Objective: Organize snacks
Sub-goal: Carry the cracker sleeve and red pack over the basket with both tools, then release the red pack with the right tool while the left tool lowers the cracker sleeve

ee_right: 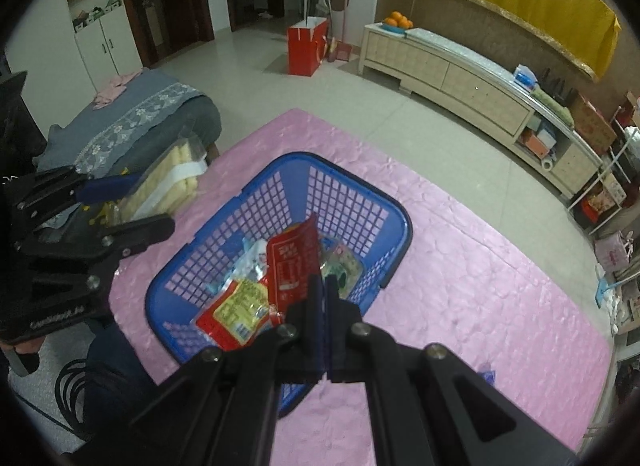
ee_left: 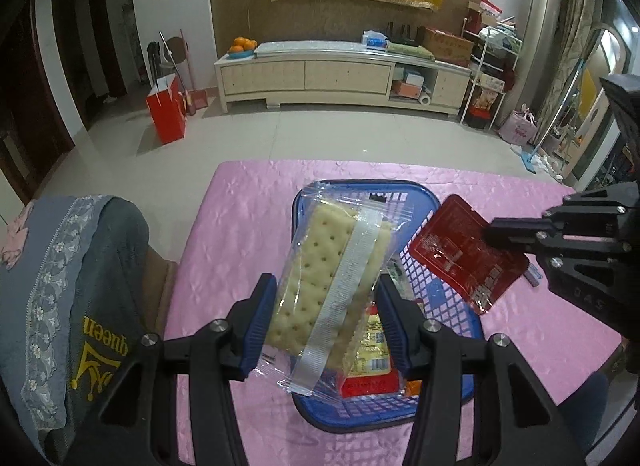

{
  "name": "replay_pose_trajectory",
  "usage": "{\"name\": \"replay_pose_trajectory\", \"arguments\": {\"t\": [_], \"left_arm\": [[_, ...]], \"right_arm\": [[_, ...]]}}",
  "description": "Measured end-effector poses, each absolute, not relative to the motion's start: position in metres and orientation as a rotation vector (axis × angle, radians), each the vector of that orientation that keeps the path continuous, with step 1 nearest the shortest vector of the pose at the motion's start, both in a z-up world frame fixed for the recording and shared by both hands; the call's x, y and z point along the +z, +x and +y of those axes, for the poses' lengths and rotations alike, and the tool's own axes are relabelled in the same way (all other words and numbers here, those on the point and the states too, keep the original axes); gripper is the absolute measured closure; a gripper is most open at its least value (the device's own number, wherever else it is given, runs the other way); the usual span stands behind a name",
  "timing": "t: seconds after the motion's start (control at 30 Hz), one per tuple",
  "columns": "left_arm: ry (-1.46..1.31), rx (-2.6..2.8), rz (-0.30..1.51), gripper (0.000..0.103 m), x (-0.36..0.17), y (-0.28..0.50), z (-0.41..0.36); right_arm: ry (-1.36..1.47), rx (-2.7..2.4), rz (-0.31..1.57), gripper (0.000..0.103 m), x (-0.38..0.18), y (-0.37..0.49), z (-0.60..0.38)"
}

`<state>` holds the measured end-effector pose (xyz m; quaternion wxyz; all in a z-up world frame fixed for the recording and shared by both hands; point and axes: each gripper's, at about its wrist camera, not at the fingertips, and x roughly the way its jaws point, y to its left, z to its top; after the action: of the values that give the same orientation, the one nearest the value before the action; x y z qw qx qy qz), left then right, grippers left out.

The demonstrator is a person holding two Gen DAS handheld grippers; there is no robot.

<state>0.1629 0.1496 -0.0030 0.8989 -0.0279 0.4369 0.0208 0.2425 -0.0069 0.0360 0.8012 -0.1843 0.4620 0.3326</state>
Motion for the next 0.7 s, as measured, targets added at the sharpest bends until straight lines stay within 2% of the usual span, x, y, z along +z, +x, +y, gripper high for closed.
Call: {"name": "replay_pose_trajectory", "arguments": {"t": [0.33, 0.47, 0.53, 0.6, 0.67, 0.7], "left_arm": [[-0.082, 0.043, 0.934, 0.055, -0.024, 0.189, 0.167], [-0.092, 0.056, 0.943, 0.055, -0.029, 0.196, 0.175], [-0.091, 0.058, 0.944, 0.055, -0.032, 0.195, 0.176], [-0.089, 0.057, 0.948, 0.055, -0.033, 0.192, 0.176], [-0.09, 0.057, 0.952, 0.055, -0.034, 0.189, 0.177], [-0.094, 0.058, 0.953, 0.055, -0.033, 0.186, 0.176]], "right_arm": [[-0.424, 0.723, 1.022, 0.1, 0.002, 0.277, 0.029], [-0.401, 0.721, 0.949, 0.099, -0.001, 0.286, 0.037], [-0.417, 0.702, 0.97, 0.083, -0.008, 0.288, 0.04], [-0.426, 0.699, 0.985, 0.027, -0.013, 0.287, 0.039], [-0.407, 0.694, 0.96, 0.013, -0.012, 0.28, 0.031], [-0.401, 0.686, 0.955, 0.012, -0.011, 0.278, 0.028]]}}
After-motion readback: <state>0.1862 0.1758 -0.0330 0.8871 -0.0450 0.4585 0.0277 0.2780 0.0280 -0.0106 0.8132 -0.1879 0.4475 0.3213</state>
